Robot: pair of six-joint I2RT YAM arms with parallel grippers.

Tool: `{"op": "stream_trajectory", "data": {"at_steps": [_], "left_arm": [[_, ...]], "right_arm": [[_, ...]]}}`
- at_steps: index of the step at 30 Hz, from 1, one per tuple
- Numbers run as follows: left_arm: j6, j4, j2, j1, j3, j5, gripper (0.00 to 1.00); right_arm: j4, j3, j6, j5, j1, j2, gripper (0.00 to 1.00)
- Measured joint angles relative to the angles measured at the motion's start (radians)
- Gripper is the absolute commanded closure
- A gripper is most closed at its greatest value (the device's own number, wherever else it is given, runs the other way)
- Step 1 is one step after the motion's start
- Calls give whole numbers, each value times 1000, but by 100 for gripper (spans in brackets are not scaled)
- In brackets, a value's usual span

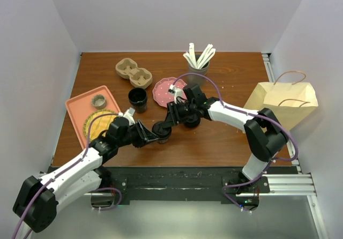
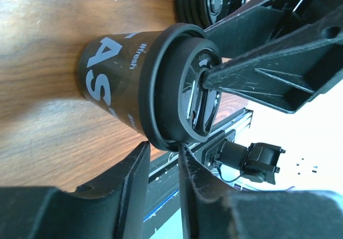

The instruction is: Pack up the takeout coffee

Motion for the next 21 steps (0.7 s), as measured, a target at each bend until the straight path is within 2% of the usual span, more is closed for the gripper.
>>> {"op": "stream_trajectory", "data": {"at_steps": [10,21], "left_arm": [[6,-85,0,0,32,-11,59],[33,-178,0,0,75,-27,50]], "right_arm": [[-117,65,-92,-27,1,26,39],[-212,127,-135,-27,2,58,34]]}}
